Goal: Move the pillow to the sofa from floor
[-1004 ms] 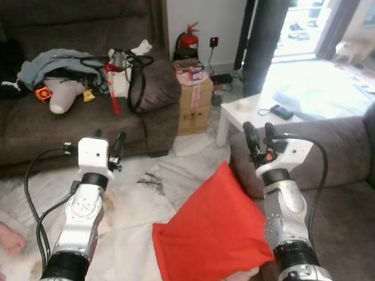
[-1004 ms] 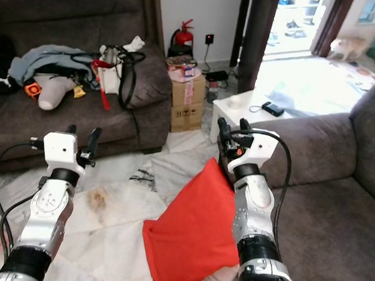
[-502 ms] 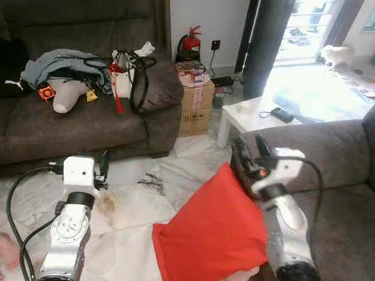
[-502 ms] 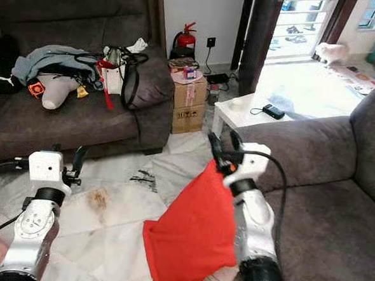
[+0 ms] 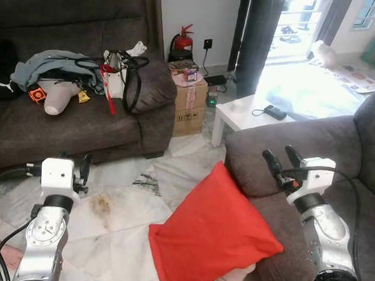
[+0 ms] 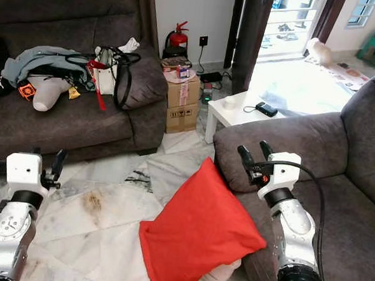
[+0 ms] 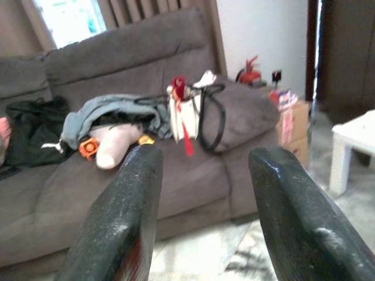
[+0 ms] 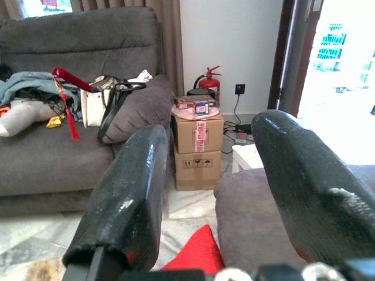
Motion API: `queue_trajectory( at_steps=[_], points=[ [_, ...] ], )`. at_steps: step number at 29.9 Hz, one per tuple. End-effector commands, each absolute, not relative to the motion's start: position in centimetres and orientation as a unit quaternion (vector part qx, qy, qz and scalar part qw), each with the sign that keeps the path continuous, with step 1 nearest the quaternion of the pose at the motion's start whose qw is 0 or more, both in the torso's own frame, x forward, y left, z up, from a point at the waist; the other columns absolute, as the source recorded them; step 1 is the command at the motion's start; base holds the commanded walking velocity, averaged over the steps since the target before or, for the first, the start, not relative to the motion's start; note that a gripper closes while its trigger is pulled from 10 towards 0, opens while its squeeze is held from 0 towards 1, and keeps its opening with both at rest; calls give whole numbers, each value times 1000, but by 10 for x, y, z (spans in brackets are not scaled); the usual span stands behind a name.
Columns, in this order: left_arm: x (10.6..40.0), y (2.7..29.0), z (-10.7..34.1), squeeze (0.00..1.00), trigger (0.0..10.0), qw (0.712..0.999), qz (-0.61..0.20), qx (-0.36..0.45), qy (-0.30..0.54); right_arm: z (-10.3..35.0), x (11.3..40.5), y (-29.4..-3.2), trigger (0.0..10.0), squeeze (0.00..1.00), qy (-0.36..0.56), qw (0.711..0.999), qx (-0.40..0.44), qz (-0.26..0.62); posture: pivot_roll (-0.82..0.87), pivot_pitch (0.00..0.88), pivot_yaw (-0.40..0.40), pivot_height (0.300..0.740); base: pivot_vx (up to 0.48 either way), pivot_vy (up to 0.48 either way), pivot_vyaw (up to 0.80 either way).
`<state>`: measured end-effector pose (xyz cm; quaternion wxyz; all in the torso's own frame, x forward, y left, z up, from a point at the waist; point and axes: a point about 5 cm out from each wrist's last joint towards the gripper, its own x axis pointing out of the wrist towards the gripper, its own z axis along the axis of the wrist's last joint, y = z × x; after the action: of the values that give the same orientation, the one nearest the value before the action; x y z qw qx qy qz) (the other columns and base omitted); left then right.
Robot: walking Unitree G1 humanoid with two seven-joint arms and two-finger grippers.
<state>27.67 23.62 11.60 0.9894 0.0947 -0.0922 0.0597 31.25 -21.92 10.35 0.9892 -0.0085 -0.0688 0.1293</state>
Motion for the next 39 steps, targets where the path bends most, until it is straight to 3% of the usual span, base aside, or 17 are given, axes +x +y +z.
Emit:
queue_trajectory(
  at_steps=[1, 5, 10, 39],
  points=[
    [273, 226, 114, 0, 10000, 991, 46, 83, -90, 102, 312, -208, 10000, 0, -72, 988, 1, 139, 24, 14, 15, 740, 0, 0, 0],
    [267, 213, 106, 0, 10000, 994, 39, 62, -80, 99, 308, -189, 10000, 0, -78, 986, 28, 148, 19, 38, 13, 740, 0, 0, 0],
    [266, 207, 106, 0, 10000, 995, 37, 57, -77, 97, 305, -183, 10000, 0, -78, 985, 42, 145, 13, 52, 13, 740, 0, 0, 0],
    [273, 185, 106, 0, 10000, 996, 25, 39, -75, 108, 311, -182, 10000, 0, -79, 987, 43, 132, -8, 50, 3, 740, 0, 0, 0]
  ],
)
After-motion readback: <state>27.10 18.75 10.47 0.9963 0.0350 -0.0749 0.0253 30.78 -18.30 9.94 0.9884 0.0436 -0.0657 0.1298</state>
